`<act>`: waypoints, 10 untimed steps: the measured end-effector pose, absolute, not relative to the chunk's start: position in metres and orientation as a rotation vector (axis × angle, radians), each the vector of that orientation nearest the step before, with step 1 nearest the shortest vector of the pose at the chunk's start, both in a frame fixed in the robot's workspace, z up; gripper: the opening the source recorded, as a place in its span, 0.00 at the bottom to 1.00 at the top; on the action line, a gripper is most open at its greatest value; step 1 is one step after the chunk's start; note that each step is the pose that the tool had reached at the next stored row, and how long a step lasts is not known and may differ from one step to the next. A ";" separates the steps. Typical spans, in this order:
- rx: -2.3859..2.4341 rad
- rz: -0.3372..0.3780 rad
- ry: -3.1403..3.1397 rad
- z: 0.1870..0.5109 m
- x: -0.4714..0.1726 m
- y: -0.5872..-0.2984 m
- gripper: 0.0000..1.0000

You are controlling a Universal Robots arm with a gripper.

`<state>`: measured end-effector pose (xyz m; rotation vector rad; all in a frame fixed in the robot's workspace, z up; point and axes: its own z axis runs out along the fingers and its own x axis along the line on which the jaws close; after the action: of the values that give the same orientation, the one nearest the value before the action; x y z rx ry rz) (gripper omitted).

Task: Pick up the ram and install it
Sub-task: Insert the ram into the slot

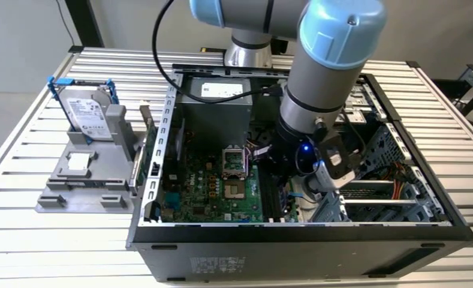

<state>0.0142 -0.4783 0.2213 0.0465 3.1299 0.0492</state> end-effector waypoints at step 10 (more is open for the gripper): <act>0.046 0.041 3.130 0.218 0.014 -0.479 0.00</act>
<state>0.0139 -0.4786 0.2184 0.0463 3.1299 0.0412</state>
